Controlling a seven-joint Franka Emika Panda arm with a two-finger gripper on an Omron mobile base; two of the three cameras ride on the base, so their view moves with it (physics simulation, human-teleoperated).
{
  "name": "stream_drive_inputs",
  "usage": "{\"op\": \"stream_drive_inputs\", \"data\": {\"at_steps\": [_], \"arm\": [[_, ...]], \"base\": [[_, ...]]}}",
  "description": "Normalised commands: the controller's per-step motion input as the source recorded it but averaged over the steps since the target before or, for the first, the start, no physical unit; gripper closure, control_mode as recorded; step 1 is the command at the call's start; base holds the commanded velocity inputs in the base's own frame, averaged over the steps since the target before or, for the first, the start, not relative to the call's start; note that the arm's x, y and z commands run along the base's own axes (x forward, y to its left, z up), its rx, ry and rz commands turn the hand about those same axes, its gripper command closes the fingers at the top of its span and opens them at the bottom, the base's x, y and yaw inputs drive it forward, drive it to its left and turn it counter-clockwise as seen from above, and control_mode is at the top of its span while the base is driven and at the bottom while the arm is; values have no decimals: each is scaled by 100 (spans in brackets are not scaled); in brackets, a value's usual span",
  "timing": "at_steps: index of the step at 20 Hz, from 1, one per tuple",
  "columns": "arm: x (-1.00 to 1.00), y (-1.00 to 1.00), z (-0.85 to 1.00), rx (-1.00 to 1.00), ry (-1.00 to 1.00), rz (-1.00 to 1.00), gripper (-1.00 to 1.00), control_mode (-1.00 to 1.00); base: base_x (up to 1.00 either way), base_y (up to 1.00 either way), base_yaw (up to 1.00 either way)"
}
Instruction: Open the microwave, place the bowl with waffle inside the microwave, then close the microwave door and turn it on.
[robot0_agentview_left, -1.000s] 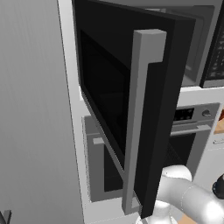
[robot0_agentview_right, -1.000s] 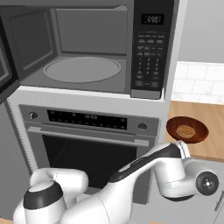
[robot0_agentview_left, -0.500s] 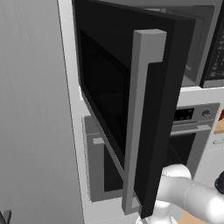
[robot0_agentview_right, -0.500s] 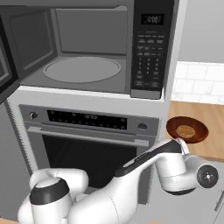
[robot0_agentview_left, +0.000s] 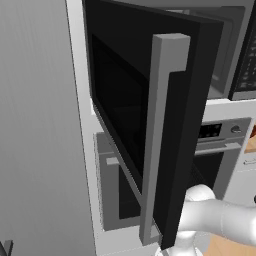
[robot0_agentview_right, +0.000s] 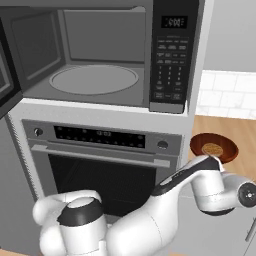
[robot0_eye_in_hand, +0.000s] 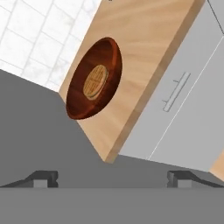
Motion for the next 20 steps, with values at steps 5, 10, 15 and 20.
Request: {"op": "stream_drive_inputs", "data": {"at_steps": [5, 10, 15, 20], "arm": [[21, -20, 0, 8, 1, 1, -100, -100], [26, -6, -4, 9, 3, 0, -100, -100], [21, 0, -32, 10, 0, 0, -100, -100], [29, 0, -29, 14, 0, -9, -100, -100]], "base": [[0, 0, 0], [0, 0, 0], [0, 0, 0], [0, 0, 0]]}}
